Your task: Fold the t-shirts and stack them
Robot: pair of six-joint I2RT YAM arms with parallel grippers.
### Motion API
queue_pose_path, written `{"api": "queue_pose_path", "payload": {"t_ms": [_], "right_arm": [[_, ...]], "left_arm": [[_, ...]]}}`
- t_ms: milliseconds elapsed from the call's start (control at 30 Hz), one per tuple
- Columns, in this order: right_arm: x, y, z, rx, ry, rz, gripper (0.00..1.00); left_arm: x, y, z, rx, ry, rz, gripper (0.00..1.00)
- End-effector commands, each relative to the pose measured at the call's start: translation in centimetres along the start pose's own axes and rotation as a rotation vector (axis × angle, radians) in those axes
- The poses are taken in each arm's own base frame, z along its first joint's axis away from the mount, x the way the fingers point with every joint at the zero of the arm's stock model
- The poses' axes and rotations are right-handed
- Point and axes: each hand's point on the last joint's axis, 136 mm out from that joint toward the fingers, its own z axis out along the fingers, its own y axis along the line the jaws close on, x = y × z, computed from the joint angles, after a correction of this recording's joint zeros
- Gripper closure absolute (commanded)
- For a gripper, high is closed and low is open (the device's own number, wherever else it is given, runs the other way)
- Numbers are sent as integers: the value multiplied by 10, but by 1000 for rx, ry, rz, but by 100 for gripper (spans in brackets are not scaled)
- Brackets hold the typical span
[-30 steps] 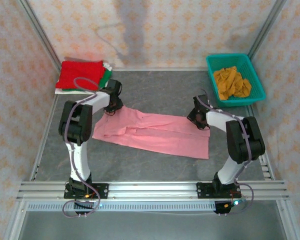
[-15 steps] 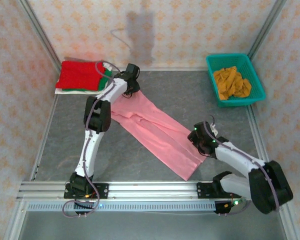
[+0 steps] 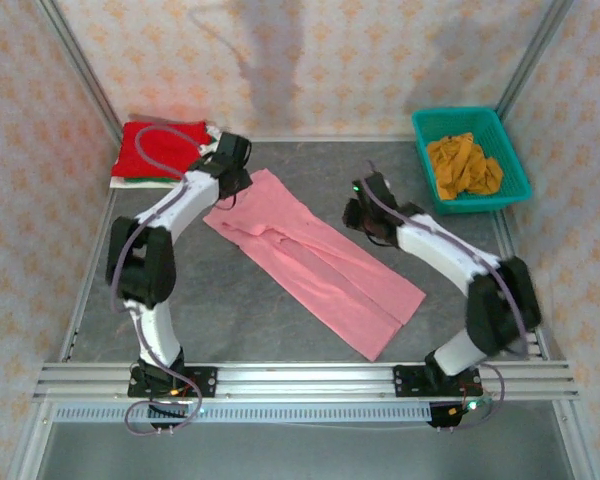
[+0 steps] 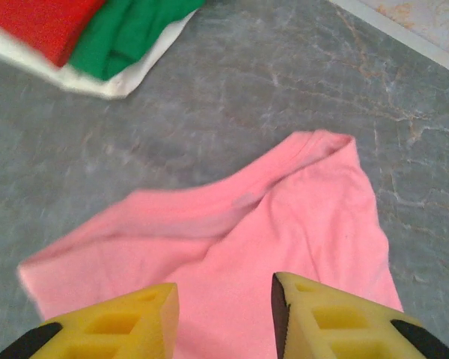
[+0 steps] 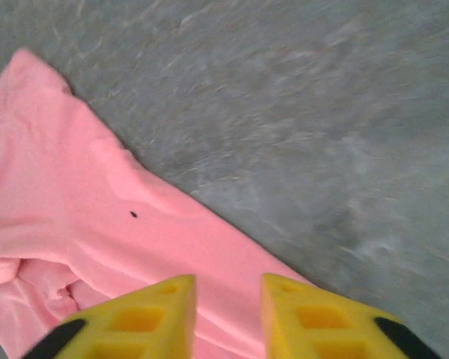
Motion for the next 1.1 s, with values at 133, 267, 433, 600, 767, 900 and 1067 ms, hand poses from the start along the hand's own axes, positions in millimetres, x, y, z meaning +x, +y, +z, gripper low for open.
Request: {"api": "queue_pose_path", "payload": {"t_ms": [133,267,433,600,767,900,1067], "right_arm": [[4,38,39,-57,145,-143,79],[-1,35,35,-44,120,-138,75],[-2,16,25,-10,75,-90,74],[-1,-13,11,-8,6,54,74],[12,-21,3,-64,-21,105,68],[16,-14,3,-97,17,96,64],[9,-8,-2,-102,25,65,61]], "left_arm": [[71,50,43,-108,150,-90,64],[89,53,63,-115,189,-93,64],[98,34,98,-117,270,-23,67],[80,-11,128,-35,286,63,68],[51,-86,168,112,294,192,69],[16,-144,178,317,218,195,67],[-34,-166,148,452,116,126,58]]}}
